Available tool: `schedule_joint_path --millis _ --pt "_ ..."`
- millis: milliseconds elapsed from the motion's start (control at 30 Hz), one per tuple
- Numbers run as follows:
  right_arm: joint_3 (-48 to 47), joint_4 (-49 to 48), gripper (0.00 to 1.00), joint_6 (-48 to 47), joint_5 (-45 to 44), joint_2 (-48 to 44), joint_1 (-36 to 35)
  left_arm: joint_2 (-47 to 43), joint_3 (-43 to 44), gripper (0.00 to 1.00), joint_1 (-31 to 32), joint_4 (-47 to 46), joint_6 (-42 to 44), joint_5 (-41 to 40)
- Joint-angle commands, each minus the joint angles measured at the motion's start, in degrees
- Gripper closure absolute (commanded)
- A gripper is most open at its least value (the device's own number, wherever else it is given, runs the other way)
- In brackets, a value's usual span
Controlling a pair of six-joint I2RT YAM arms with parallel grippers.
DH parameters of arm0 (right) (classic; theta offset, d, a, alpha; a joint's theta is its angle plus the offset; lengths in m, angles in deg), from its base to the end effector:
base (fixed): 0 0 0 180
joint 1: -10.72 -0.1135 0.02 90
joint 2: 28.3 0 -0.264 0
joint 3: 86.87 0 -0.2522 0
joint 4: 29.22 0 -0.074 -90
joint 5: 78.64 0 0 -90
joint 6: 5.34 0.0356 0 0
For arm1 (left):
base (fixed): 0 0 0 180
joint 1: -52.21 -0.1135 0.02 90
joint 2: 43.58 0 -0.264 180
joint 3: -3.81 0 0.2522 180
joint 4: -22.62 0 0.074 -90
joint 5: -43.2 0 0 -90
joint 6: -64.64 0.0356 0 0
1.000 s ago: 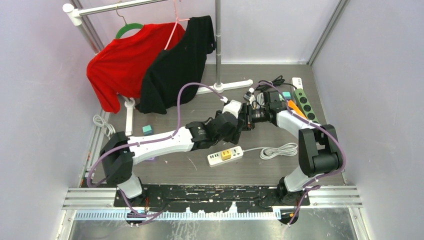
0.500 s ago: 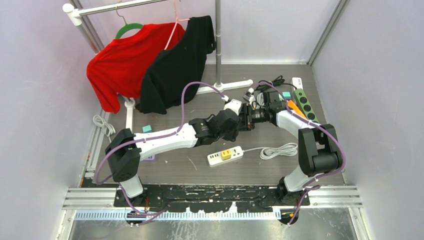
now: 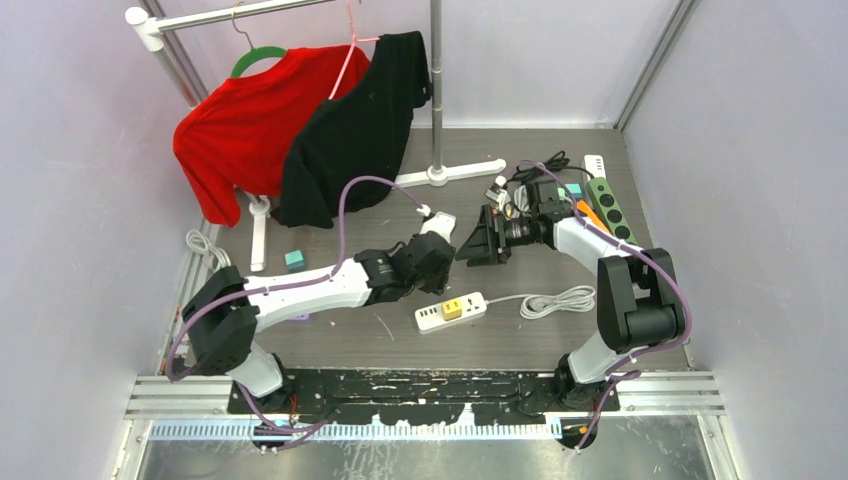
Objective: Pull the plug off the socket
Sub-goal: Place the plug at the center of the board.
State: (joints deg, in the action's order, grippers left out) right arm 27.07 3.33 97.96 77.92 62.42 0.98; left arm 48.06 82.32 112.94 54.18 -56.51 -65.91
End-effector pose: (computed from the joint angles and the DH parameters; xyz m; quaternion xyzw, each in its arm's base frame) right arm 0.2904 0.0830 0.1981 -0.1299 0.8064 0.5629 0.1261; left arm 0.1811 -0.2993 0.2444 0.1705 0.8962 -0.1664 0.3742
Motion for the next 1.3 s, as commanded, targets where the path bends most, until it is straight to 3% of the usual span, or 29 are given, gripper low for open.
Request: schedule_joint_path --millis 0,200,500,967,1267 --pt "-2.17 0.84 0.00 -2.67 1.03 -1.42 0.62 -6.33 -2.44 1.00 -0.91 1.60 -1.15 -6.76" --pt "-2.28 0.88 0.00 -2.49 0.81 -1.27 0.94 -11.07 -8.90 1.00 -2.53 9.22 -5.46 -21.51" --pt "-2.15 0.77 0.00 -2.36 0.57 -1.07 1.30 -13.49 -14.58 1.00 -12.12 16.39 -16.07 -24.42" --pt "-2.11 0.67 0.00 -2.14 0.62 -1.24 1.39 -14.36 -18.18 0.98 -29.04 15.30 -20.70 -18.04" --pt "-2.07 0.68 0.00 -2.18 0.85 -1.42 1.48 -11.15 -17.60 0.95 -35.52 14.91 -19.55 -14.17"
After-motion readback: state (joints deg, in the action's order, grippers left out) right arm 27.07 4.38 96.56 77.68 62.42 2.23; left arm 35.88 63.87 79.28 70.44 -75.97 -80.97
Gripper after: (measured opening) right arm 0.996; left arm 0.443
